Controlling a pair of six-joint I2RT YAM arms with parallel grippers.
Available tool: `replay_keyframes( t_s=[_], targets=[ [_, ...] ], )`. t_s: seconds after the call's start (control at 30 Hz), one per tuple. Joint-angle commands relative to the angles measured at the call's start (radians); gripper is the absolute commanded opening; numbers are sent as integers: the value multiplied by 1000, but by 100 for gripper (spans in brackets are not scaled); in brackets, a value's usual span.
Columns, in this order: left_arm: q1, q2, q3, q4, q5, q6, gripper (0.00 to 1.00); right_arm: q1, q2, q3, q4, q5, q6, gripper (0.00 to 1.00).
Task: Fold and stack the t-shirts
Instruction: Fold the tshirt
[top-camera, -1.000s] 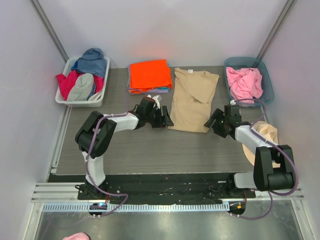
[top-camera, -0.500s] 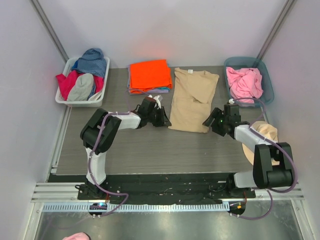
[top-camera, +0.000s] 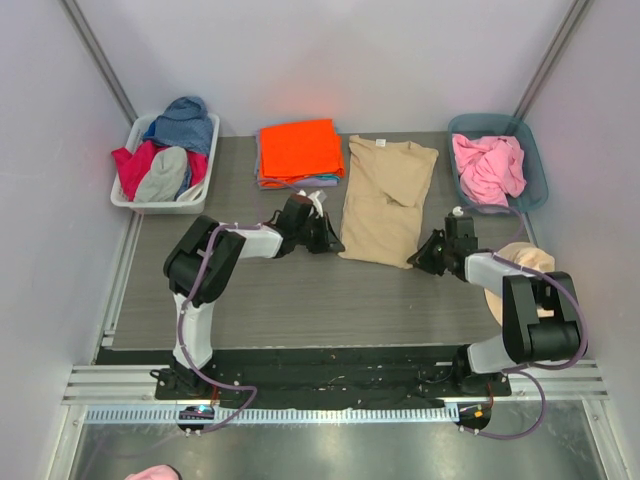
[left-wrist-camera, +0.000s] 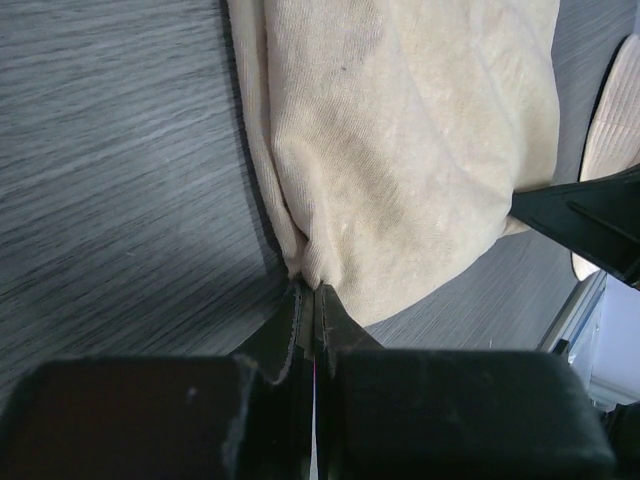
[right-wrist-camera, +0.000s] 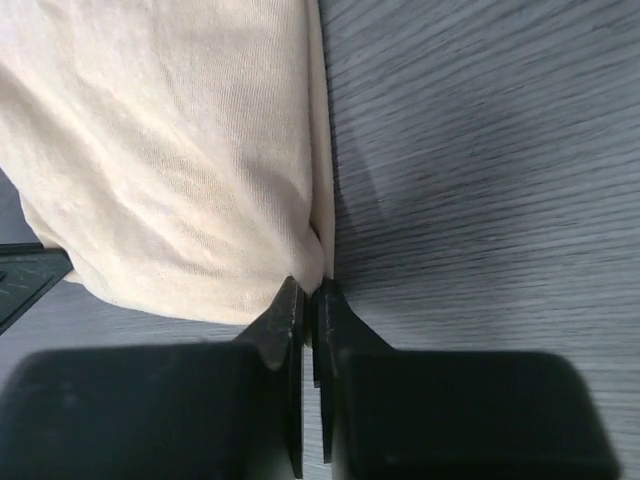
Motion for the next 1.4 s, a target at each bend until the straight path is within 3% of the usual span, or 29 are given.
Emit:
replay_keyframes(
  t_s=[0.0,0.27,0.57,0.67,0.97,1.37],
  targets=[
    [-2,-5,-43,-18,-11,5,0,2,-38,-20,22,-27,-4,1],
    [-13,-117,-161,-53,-28,15,0,2,-207,-42,-161,-24,-16,1],
    [-104,-364,-361,-113,-124,-4,0,14,-452,-80,-454,-17,-32,1],
    [-142,-441,-407,-135,-152,-25,0,54,-531,-88,-504,-33,26,1],
    [-239,-610,-488,-208,-246,-105,0,261,-693,-37,-748,108,174,1],
    [-387,-923,-557,-428,-411,-237,0,273,-878,14,-974,107,211,1]
  ],
)
